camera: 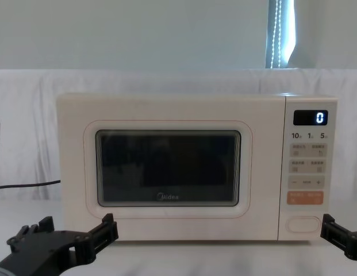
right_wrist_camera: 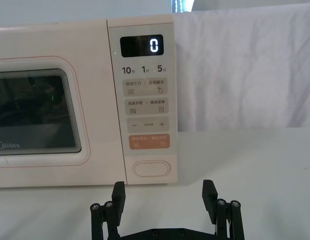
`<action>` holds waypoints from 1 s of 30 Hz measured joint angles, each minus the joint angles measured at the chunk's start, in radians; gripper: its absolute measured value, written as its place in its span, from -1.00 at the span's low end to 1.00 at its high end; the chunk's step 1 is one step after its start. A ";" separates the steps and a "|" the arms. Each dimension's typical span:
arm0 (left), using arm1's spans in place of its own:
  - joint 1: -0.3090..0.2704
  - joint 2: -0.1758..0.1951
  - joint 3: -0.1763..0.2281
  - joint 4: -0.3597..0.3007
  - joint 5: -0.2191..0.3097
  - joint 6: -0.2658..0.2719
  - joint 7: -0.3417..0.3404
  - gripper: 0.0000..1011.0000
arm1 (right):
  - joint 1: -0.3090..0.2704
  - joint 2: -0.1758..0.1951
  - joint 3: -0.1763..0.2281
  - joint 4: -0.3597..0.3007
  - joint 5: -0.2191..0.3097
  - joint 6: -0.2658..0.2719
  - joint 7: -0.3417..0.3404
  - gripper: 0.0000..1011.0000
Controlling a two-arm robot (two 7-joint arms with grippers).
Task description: Press the button to open the microwave door with one hand; close the microwave door with the other hand.
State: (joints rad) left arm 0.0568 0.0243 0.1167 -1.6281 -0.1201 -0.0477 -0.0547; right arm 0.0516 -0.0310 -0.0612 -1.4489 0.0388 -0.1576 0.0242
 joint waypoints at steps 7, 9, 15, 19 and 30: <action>0.000 0.000 0.000 0.000 0.000 0.000 0.000 0.98 | 0.000 0.000 0.000 0.000 0.000 0.000 0.000 0.98; 0.000 0.000 0.000 0.000 0.000 0.000 0.000 0.98 | 0.000 0.000 0.000 0.000 0.000 0.000 0.000 0.98; 0.000 0.000 0.000 0.000 0.000 0.000 0.000 0.98 | 0.000 0.000 0.000 0.000 0.000 0.000 0.000 0.98; 0.000 0.000 0.000 0.000 0.000 0.000 0.000 0.98 | 0.000 0.000 0.000 0.000 0.000 0.000 0.000 0.98; 0.000 0.000 0.000 0.000 0.000 0.000 0.000 0.98 | 0.000 0.000 0.000 0.000 0.000 0.000 0.000 0.98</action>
State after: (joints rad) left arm 0.0568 0.0243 0.1167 -1.6281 -0.1200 -0.0478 -0.0548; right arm 0.0516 -0.0310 -0.0612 -1.4489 0.0389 -0.1576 0.0242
